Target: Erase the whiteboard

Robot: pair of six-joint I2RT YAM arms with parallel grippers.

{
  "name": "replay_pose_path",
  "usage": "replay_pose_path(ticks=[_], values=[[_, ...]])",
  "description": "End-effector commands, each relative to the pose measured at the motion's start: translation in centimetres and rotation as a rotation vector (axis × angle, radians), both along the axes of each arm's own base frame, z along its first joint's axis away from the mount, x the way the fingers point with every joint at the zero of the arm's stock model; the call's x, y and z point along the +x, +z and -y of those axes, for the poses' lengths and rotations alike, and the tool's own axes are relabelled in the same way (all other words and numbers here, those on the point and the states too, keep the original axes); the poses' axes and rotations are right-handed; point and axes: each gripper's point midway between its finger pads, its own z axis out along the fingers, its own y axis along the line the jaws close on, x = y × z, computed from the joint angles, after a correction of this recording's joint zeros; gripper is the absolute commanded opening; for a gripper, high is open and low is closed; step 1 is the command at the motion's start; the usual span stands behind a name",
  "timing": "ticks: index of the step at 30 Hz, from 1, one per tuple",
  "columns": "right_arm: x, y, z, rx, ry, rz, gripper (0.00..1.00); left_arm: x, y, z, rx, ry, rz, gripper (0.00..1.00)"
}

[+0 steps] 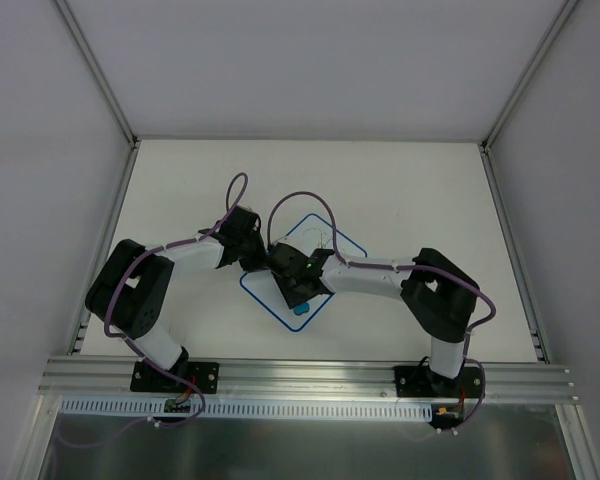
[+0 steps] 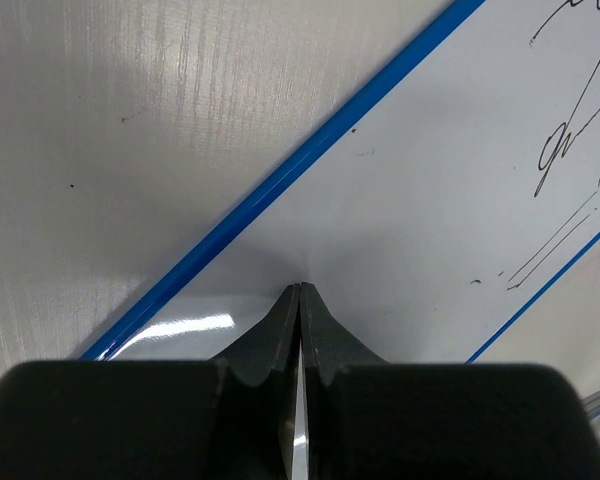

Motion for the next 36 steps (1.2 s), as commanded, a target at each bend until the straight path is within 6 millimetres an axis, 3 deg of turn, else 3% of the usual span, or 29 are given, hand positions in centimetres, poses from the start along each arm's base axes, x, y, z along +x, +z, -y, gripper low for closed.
replay_pose_path(ticks=[1, 11, 17, 20, 25, 28, 31, 36], values=[[-2.6, -2.8, 0.9, -0.056, 0.049, -0.112, 0.00, -6.5, -5.5, -5.4, 0.239, -0.021, -0.253, 0.00], [0.8, -2.6, 9.0, -0.087, -0.293, -0.067, 0.00, -6.7, -5.5, -5.6, 0.237, -0.020, -0.255, 0.00], [0.6, -3.0, 8.9, -0.099, -0.297, -0.087, 0.00, -6.6, -5.5, -5.6, 0.238, -0.021, -0.254, 0.00], [-0.1, -3.3, 7.2, -0.094, -0.232, -0.099, 0.00, -6.6, -5.5, -5.5, 0.237, -0.023, -0.255, 0.00], [-1.3, -2.2, 2.7, -0.066, -0.077, -0.058, 0.00, -6.3, -5.3, -5.4, 0.234, -0.024, -0.245, 0.00], [-1.8, -2.2, 1.4, -0.066, -0.044, -0.050, 0.00, -6.3, -5.3, -5.4, 0.232, -0.025, -0.246, 0.00], [-0.7, -2.1, 2.3, -0.089, -0.090, -0.037, 0.00, -6.5, -5.4, -5.4, 0.232, -0.029, -0.251, 0.00], [3.0, -1.9, 6.2, -0.116, -0.219, -0.008, 0.00, -6.7, -5.3, -5.3, 0.224, -0.052, -0.247, 0.00]])
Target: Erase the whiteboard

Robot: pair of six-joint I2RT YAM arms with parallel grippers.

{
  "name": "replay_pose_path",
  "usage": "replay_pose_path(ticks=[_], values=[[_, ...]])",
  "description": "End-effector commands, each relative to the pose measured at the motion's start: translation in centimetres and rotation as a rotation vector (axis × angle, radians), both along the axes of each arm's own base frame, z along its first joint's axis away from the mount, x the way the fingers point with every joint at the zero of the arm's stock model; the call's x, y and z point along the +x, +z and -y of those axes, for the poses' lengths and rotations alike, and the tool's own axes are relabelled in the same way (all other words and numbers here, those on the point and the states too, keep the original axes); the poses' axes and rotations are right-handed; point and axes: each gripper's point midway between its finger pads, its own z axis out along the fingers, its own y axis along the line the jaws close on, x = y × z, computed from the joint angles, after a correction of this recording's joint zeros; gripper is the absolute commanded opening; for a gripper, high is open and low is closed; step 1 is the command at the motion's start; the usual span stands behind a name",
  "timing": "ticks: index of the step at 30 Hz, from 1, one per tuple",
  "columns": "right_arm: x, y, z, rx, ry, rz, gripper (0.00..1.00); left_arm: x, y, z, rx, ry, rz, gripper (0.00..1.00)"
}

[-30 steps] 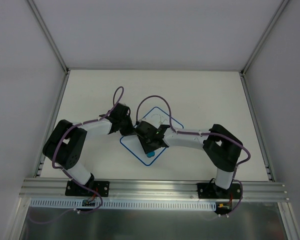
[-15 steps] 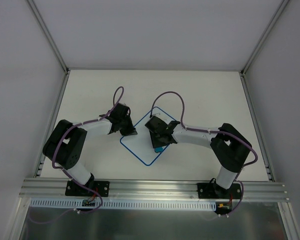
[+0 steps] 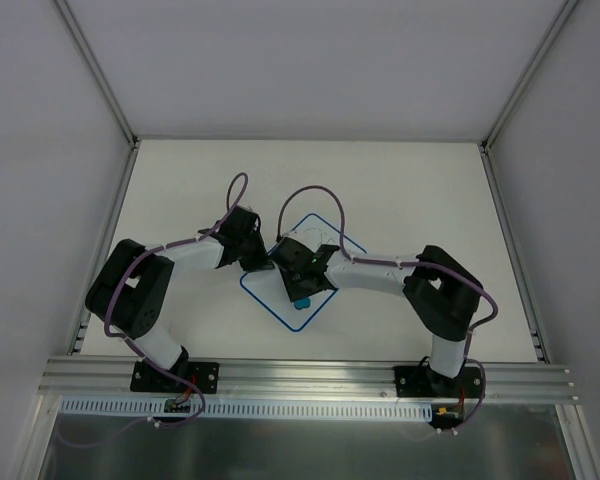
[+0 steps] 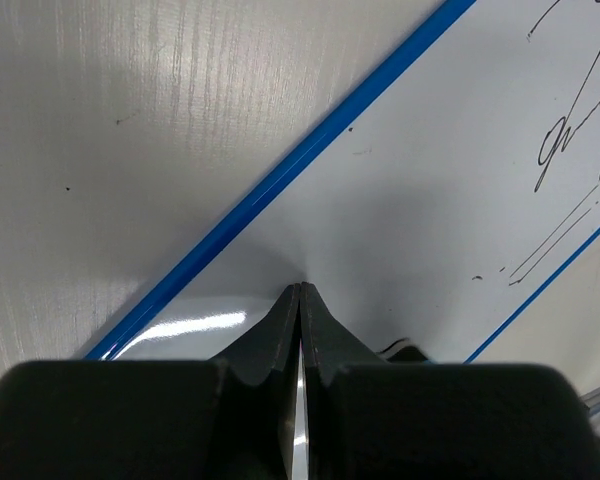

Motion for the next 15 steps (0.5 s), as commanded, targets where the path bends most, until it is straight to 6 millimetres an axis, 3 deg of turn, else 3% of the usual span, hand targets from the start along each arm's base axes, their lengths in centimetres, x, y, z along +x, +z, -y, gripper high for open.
replay_pose_path(ticks=[1, 8, 11, 15], values=[[2.0, -2.1, 6.4, -0.148, -0.122, -0.035, 0.00, -6.8, -5.4, -5.3, 0.231, -0.046, -0.248, 0.00], [6.7, -2.4, 11.9, -0.166, -0.293, -0.061, 0.00, -7.3, -5.5, -5.4, 0.229, -0.063, -0.260, 0.00], [7.8, -2.6, 14.5, -0.194, -0.369, -0.074, 0.00, -7.3, -5.5, -5.4, 0.225, -0.069, -0.261, 0.00], [8.3, -2.6, 16.0, -0.194, -0.412, -0.086, 0.00, -7.2, -5.4, -5.2, 0.221, -0.074, -0.255, 0.00]])
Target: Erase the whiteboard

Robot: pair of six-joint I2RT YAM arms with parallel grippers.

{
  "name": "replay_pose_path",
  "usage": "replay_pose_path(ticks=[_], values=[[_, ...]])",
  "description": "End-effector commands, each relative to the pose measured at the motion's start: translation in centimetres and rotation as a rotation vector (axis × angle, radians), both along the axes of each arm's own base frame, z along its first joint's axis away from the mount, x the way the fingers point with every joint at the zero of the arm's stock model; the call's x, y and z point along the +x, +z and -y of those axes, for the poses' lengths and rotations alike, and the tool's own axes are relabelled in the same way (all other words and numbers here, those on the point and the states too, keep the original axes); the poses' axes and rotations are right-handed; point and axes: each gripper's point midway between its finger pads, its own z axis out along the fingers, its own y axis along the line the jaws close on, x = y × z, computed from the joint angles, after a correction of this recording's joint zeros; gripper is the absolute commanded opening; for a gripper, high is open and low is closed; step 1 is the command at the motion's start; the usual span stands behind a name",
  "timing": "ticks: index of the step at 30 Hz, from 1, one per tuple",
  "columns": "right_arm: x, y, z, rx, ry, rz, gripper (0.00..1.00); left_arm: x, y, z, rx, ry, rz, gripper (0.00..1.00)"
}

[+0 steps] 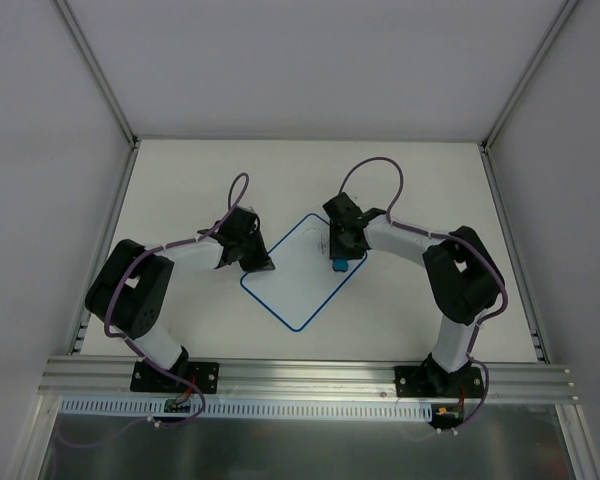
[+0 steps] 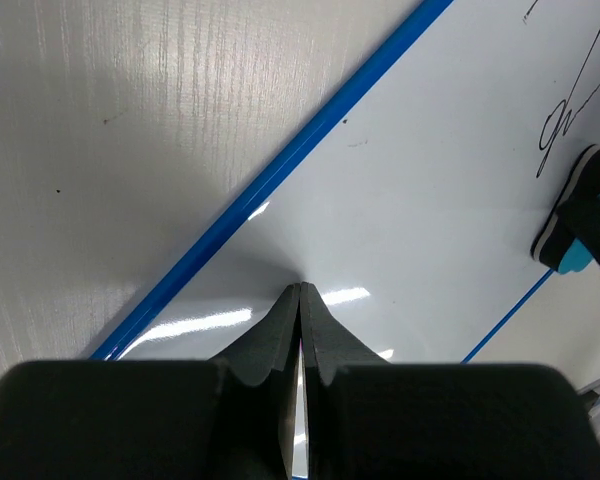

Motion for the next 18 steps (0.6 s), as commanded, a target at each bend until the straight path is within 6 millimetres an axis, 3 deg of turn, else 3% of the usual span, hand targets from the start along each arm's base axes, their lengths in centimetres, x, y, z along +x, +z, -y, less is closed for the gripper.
replay_pose_path(ticks=[1, 4, 7, 11, 13, 15, 18], values=[[-2.7, -2.7, 5.2, -0.173, -0.019, -0.119, 0.00, -6.9, -5.3, -5.3, 0.229, -0.035, -0.256, 0.00], [-3.3, -2.6, 2.7, -0.170, 0.075, -0.107, 0.00, -6.9, -5.2, -5.4, 0.231, -0.034, -0.253, 0.00], [-5.0, -2.5, -1.2, -0.155, 0.203, -0.099, 0.00, -6.8, -5.0, -5.4, 0.227, -0.029, -0.246, 0.00], [-9.0, -3.1, -7.1, -0.062, 0.352, -0.176, 0.00, -6.9, -4.4, -5.5, 0.220, -0.028, -0.224, 0.00], [-9.7, -2.9, -9.1, -0.036, 0.391, -0.185, 0.00, -7.0, -4.4, -5.6, 0.222, -0.029, -0.224, 0.00], [-10.2, -3.3, -9.4, -0.056, 0.412, -0.197, 0.00, -7.2, -4.5, -5.7, 0.221, -0.022, -0.227, 0.00], [-8.8, -3.1, -8.1, -0.084, 0.374, -0.177, 0.00, -7.3, -4.5, -5.7, 0.223, -0.023, -0.229, 0.00]])
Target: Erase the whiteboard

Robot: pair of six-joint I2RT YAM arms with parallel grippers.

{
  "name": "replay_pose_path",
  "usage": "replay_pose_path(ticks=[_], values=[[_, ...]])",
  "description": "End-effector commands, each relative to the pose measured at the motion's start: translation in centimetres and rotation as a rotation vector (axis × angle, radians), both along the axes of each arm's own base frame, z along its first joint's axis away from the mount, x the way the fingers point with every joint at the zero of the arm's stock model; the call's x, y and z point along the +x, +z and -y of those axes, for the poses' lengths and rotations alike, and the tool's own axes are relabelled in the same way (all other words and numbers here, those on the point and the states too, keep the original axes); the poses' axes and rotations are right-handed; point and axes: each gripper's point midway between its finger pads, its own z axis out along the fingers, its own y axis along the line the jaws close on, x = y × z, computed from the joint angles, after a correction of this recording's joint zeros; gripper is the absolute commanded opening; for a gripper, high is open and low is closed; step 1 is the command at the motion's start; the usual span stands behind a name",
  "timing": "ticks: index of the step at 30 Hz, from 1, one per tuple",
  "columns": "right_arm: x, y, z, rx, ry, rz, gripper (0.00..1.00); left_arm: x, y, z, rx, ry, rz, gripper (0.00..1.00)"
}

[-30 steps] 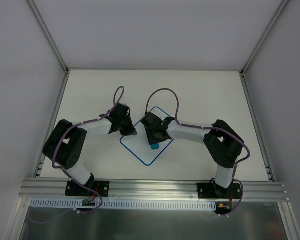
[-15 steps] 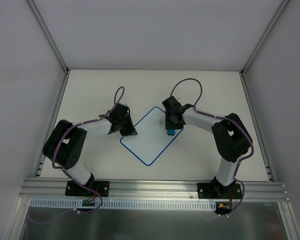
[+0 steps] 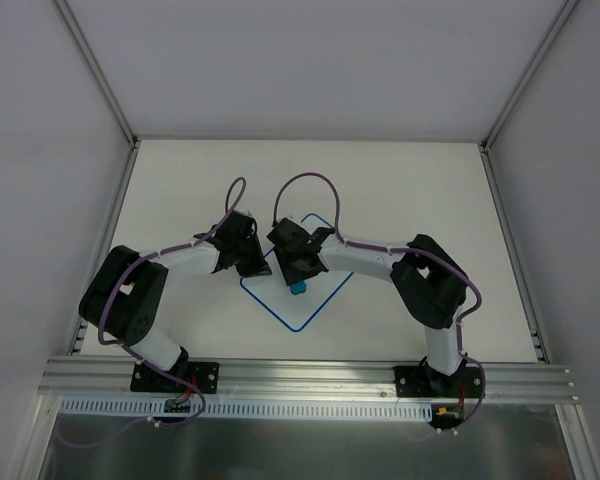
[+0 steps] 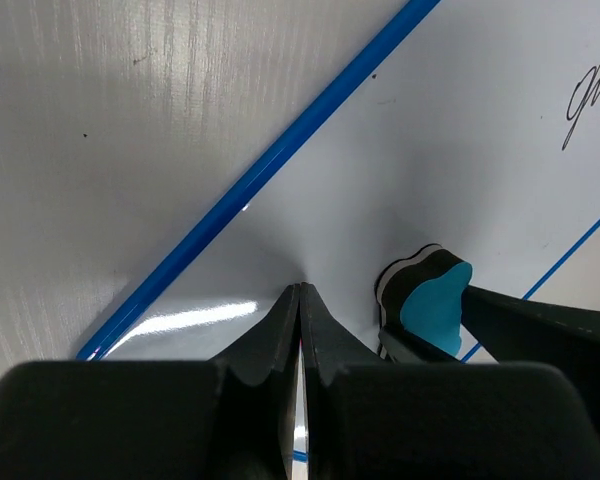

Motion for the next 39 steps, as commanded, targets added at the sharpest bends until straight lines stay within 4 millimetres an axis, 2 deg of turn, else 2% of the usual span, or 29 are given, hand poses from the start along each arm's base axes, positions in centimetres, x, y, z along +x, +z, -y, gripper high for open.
replay_pose_path(ticks=[1, 2, 4, 5, 7, 8, 11, 15, 16, 18, 22, 23, 24, 26, 28, 29, 30, 31, 33, 34, 37, 39], values=[[-1.6, -3.0, 4.3, -0.128, -0.031, -0.151, 0.00, -5.9, -4.5, -5.0, 0.213, -0.014, -0.215, 0.00], [-0.4, -3.1, 5.8, -0.140, -0.078, -0.143, 0.00, -5.9, -4.6, -5.1, 0.214, -0.014, -0.217, 0.00], [0.9, -2.5, 7.6, -0.139, -0.131, -0.131, 0.00, -5.9, -4.6, -5.1, 0.215, -0.015, -0.217, 0.00], [2.0, -2.7, 9.7, -0.153, -0.182, -0.134, 0.00, -5.9, -4.6, -5.1, 0.212, -0.015, -0.217, 0.00], [3.3, -2.2, 11.8, -0.163, -0.235, -0.114, 0.00, -5.9, -4.5, -5.1, 0.211, -0.014, -0.214, 0.00], [4.3, -2.1, 13.4, -0.168, -0.281, -0.111, 0.00, -5.9, -4.5, -5.2, 0.212, -0.014, -0.216, 0.00], [5.4, -2.2, 16.4, -0.156, -0.349, -0.144, 0.00, -5.9, -4.5, -5.3, 0.211, -0.009, -0.211, 0.00], [6.6, -2.1, 18.6, -0.148, -0.413, -0.150, 0.00, -5.9, -4.4, -5.2, 0.210, -0.011, -0.210, 0.00], [7.3, -1.7, 18.4, -0.138, -0.413, -0.137, 0.00, -5.9, -4.4, -5.2, 0.209, -0.014, -0.210, 0.00], [7.6, -1.8, 17.9, -0.142, -0.396, -0.159, 0.00, -5.9, -4.4, -5.2, 0.211, -0.017, -0.210, 0.00], [8.5, -1.8, 14.5, -0.112, -0.337, -0.168, 0.00, -6.0, -4.6, -5.2, 0.213, -0.018, -0.219, 0.00], [8.9, -1.2, 12.9, -0.102, -0.305, -0.151, 0.00, -6.0, -4.6, -5.2, 0.211, -0.019, -0.221, 0.00], [8.7, -1.9, 12.2, -0.114, -0.288, -0.167, 0.00, -6.0, -4.6, -5.2, 0.210, -0.019, -0.219, 0.00], [8.1, -2.1, 9.8, -0.110, -0.238, -0.181, 0.00, -6.0, -4.6, -5.1, 0.209, -0.021, -0.219, 0.00], [8.4, -2.2, 7.7, -0.113, -0.207, -0.185, 0.00, -6.0, -4.6, -5.1, 0.208, -0.020, -0.220, 0.00], [7.4, -2.3, 6.3, -0.126, -0.165, -0.193, 0.01, -6.0, -4.6, -5.1, 0.209, -0.021, -0.219, 0.00], [8.1, -1.5, 4.7, -0.106, -0.147, -0.169, 0.00, -6.0, -4.7, -5.2, 0.213, -0.017, -0.221, 0.00], [7.7, -2.2, 3.9, -0.121, -0.127, -0.180, 0.00, -6.0, -4.6, -5.3, 0.213, -0.016, -0.220, 0.00], [6.5, -2.4, 1.8, -0.115, -0.090, -0.201, 0.00, -6.0, -4.7, -5.3, 0.215, -0.017, -0.220, 0.00], [6.6, -2.5, 0.7, -0.100, -0.079, -0.204, 0.00, -6.0, -4.7, -5.2, 0.214, -0.017, -0.221, 0.00], [6.8, -2.6, 0.2, -0.104, -0.090, -0.202, 0.00, -6.0, -4.7, -5.3, 0.214, -0.017, -0.221, 0.00], [7.7, -2.5, 1.4, -0.127, -0.121, -0.181, 0.00, -6.1, -4.6, -5.3, 0.213, -0.015, -0.220, 0.00]])
